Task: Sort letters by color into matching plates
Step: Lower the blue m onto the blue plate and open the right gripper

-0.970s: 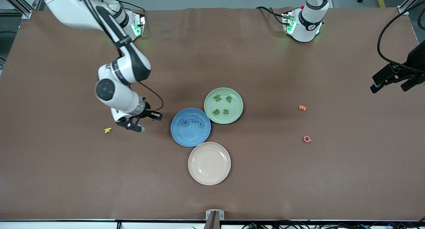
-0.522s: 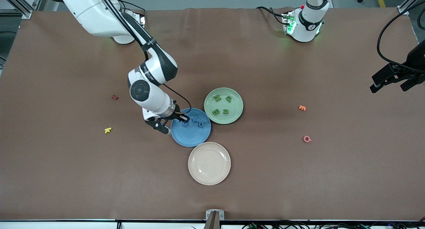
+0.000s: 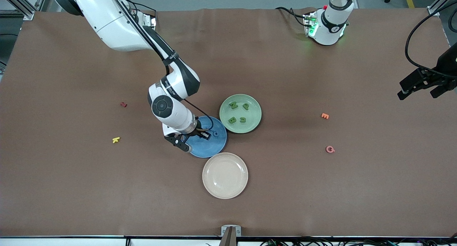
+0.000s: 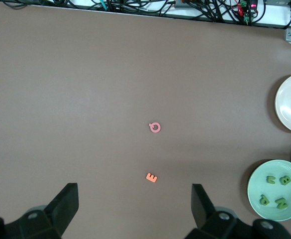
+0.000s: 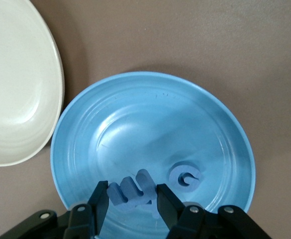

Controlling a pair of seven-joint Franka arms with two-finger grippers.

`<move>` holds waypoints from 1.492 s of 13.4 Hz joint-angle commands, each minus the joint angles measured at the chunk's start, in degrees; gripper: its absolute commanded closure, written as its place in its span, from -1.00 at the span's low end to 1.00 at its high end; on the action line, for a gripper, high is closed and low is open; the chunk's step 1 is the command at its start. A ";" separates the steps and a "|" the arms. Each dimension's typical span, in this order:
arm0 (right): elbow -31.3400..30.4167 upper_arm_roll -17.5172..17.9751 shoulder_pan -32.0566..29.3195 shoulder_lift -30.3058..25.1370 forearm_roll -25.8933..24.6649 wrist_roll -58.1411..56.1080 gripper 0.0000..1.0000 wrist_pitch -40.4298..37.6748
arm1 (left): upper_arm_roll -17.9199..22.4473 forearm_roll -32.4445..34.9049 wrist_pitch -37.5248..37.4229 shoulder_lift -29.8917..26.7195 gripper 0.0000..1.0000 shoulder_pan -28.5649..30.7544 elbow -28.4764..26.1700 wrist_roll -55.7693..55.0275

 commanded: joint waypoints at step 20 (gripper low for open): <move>6.54 -0.73 -1.08 0.95 -9.89 -0.17 -1.00 -10.43 | -0.07 0.77 -1.07 0.41 -1.00 -0.12 1.02 0.61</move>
